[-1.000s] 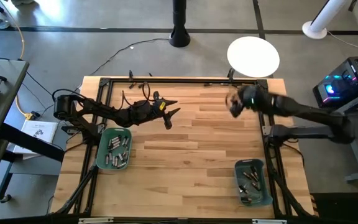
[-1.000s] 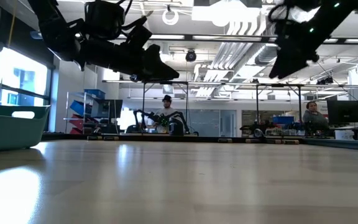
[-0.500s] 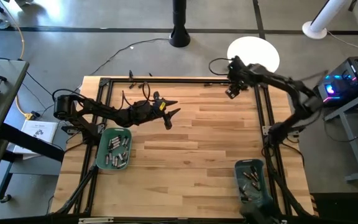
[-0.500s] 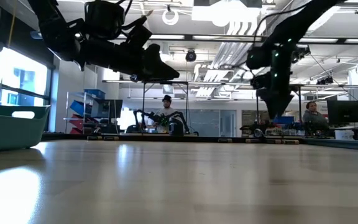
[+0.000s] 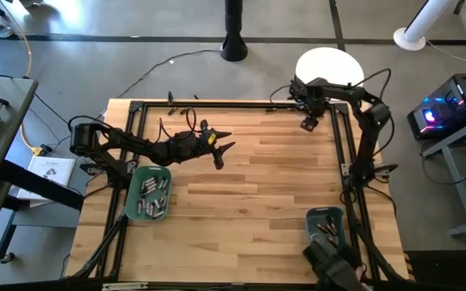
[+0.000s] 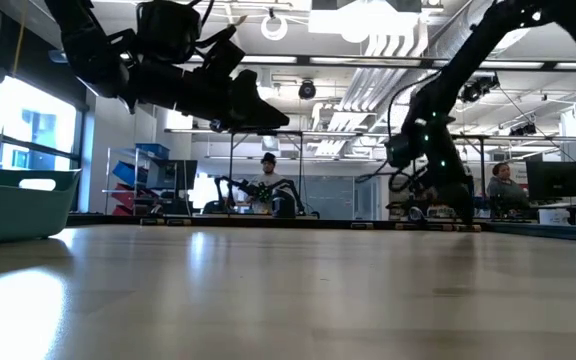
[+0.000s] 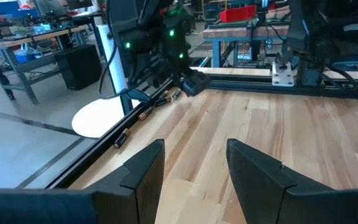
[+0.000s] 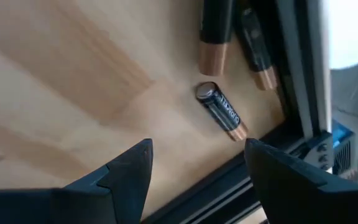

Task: Sort batteries
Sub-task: Put the black battery into the blue bin

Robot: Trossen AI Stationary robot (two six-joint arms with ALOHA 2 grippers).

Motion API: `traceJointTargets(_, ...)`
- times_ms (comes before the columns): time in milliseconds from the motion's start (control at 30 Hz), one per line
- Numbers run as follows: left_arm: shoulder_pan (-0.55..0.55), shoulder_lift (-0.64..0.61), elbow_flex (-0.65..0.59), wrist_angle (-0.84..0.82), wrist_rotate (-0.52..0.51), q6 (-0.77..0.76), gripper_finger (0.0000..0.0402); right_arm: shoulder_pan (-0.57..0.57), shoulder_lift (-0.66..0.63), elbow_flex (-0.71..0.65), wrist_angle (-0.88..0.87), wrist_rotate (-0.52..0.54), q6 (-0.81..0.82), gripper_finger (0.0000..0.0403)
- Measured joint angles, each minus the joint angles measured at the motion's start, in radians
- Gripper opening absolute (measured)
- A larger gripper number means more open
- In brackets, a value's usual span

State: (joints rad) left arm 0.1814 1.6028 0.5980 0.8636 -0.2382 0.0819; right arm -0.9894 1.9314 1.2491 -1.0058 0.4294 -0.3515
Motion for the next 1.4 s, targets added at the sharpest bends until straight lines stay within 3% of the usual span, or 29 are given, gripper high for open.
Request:
traceJointTargets(167,0.000,0.000,0.000,-0.002,0.000,0.000,0.0167,-0.026,0.023,0.000,0.069,0.046,0.008,0.0247)
traceJointTargets(467,0.000,0.000,0.000,-0.002,0.000,0.000,0.0167,-0.034,0.023,0.000,0.074,-0.005,-0.079,0.0245)
traceJointTargets(633,0.000,0.000,0.000,-0.002,0.000,0.000,0.0167,-0.041,0.023,0.000,0.059,-0.069,-0.110,0.0212)
traceJointTargets(933,0.000,0.000,0.000,-0.002,0.000,0.000,0.0167,-0.038,0.023,0.000,0.022,-0.065,-0.128,0.0135)
traceJointTargets(1233,0.000,0.000,0.000,-0.002,0.000,0.000,0.0167,-0.035,0.023,0.026,-0.042,-0.067,-0.127,0.0129)
traceJointTargets(1400,0.001,0.000,0.000,-0.002,0.000,0.000,0.0167,-0.029,0.023,0.076,-0.129,-0.071,-0.040,0.0129)
